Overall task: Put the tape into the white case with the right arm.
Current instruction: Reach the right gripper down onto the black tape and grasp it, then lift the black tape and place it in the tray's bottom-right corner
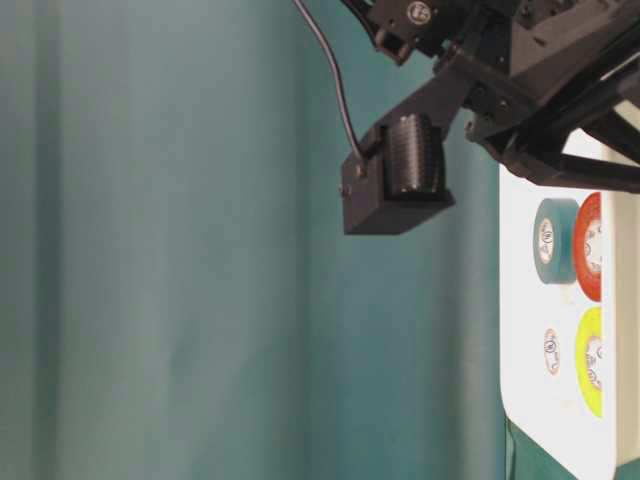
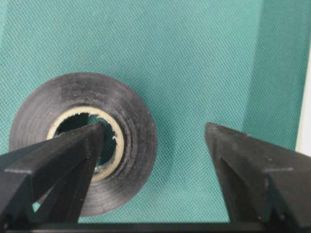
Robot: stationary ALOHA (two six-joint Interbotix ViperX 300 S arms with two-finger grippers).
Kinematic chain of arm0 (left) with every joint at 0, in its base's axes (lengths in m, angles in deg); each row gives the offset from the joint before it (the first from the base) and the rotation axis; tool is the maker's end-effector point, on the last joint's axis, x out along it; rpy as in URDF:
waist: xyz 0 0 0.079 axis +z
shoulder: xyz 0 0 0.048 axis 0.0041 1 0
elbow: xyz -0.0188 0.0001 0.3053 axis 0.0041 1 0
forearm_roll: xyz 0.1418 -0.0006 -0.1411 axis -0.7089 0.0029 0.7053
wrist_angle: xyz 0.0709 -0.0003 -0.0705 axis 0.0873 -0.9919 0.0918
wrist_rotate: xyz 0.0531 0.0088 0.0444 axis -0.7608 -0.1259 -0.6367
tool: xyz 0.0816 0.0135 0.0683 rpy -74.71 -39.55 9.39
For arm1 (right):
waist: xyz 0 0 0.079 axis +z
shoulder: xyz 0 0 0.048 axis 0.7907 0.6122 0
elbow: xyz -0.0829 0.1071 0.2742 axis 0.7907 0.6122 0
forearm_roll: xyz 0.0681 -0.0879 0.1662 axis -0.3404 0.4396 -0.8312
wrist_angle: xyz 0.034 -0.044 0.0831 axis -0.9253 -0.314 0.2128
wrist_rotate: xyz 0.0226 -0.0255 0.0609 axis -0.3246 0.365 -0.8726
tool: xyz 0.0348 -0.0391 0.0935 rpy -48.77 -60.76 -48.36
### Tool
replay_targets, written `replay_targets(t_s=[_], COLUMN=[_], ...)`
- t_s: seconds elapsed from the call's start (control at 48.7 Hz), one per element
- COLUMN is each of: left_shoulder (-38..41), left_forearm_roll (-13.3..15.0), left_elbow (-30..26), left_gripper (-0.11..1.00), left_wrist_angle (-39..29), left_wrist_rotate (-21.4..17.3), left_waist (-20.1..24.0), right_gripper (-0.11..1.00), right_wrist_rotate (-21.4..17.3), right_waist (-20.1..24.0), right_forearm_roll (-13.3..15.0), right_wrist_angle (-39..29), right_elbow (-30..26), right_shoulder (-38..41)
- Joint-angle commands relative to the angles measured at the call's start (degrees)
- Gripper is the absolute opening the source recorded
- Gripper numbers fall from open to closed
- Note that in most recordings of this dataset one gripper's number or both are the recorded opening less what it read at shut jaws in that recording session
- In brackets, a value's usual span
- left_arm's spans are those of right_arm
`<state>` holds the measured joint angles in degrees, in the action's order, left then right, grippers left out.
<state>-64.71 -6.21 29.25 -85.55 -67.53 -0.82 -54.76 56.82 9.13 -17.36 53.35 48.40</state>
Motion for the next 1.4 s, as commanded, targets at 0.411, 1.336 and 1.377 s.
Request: replay_targets(t_s=[0.411,1.336,1.377], left_shoulder=[0.4,0.4,0.4], left_forearm_roll=[0.1,0.2,0.1], left_elbow=[-0.7,-0.7,-0.7], left_gripper=[0.00,0.00,0.00], left_wrist_angle=[0.3,0.3,0.3], left_wrist_rotate=[0.0,0.0,0.0], left_waist=[0.1,0.1,0.1], right_gripper=[0.00,0.00,0.00], right_wrist_rotate=[0.2,-0.2,-0.2], right_waist=[0.2,0.4,0.1], right_forearm_roll=[0.1,-1.3,-1.3], right_wrist_angle=[-2.1,-14.2,-14.2], right_elbow=[-2.5,-3.0,-3.1], right_shoulder=[-0.6,-10.4,-10.4])
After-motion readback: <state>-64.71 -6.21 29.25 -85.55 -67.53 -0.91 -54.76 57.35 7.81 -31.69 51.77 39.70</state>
